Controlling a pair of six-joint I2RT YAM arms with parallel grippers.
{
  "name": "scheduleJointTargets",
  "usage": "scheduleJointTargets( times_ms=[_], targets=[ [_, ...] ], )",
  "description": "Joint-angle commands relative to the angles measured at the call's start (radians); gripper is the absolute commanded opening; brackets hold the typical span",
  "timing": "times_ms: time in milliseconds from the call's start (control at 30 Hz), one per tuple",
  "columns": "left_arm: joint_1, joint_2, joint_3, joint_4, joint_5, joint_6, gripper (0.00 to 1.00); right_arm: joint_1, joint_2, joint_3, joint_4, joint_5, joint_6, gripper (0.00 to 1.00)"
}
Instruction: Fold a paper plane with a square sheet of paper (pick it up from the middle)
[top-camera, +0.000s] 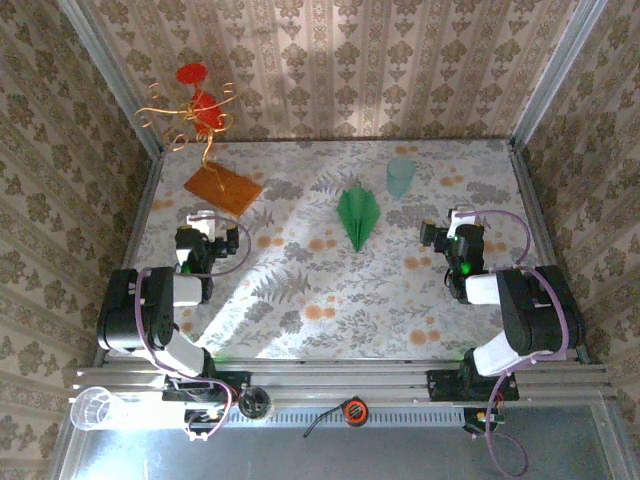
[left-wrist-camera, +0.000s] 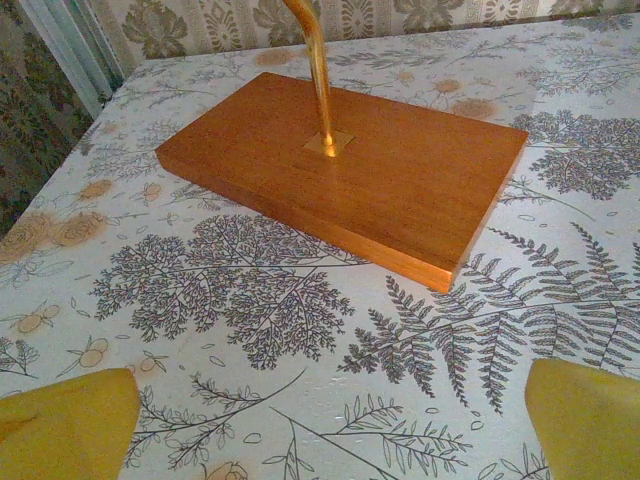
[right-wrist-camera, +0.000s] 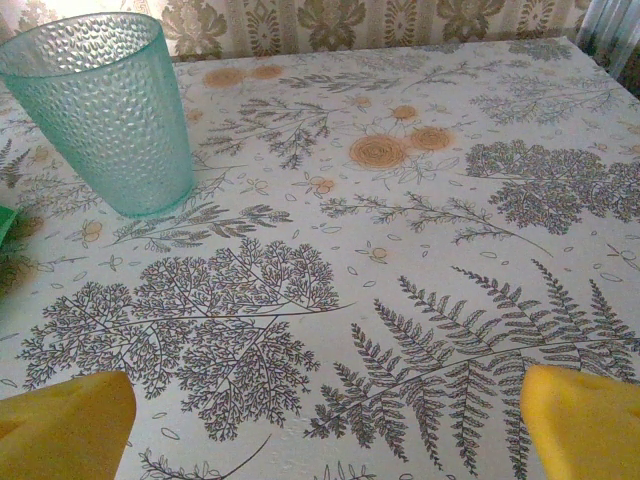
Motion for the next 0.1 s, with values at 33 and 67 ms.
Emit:
scheduleJointTargets(
  times_ms=[33,67],
  targets=[
    [0.005,0.002,0.019,-0.003,0.007,0.017,1.00,0.000,0.004,0.017,0.014,0.011,-0.019,1.00],
    [0.005,0.003,0.020,-0.004,0.007,0.017,1.00,-0.001,0.002,0.009,0.029,-0.005,-0.023,1.00]
  ],
)
